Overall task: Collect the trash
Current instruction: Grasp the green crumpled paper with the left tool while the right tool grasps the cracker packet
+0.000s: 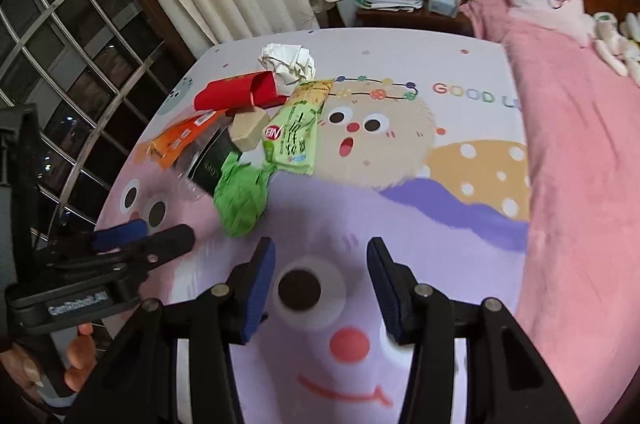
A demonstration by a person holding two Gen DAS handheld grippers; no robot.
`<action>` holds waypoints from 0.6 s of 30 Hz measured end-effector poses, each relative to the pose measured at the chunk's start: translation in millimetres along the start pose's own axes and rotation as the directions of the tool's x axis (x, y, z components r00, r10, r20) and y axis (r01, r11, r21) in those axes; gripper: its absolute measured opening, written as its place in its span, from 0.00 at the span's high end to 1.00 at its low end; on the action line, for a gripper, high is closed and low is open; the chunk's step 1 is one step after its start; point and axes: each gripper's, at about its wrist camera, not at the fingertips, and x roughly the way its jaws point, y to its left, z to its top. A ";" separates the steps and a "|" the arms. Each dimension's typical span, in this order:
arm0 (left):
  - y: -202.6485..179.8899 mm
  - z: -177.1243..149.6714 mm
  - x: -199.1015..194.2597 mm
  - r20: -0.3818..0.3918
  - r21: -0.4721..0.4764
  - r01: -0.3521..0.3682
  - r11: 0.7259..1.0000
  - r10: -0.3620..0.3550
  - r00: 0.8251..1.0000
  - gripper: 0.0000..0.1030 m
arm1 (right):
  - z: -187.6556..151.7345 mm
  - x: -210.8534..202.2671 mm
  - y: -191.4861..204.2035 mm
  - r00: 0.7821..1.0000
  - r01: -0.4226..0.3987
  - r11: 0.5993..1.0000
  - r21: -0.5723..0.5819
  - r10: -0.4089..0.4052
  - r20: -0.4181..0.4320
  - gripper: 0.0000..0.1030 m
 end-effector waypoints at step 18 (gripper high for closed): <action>-8.7 28.7 85.5 -0.109 -0.053 -0.080 0.995 0.074 0.991 0.68 | 49.8 68.6 -15.0 0.990 -0.129 0.992 0.003 0.129 -0.060 0.54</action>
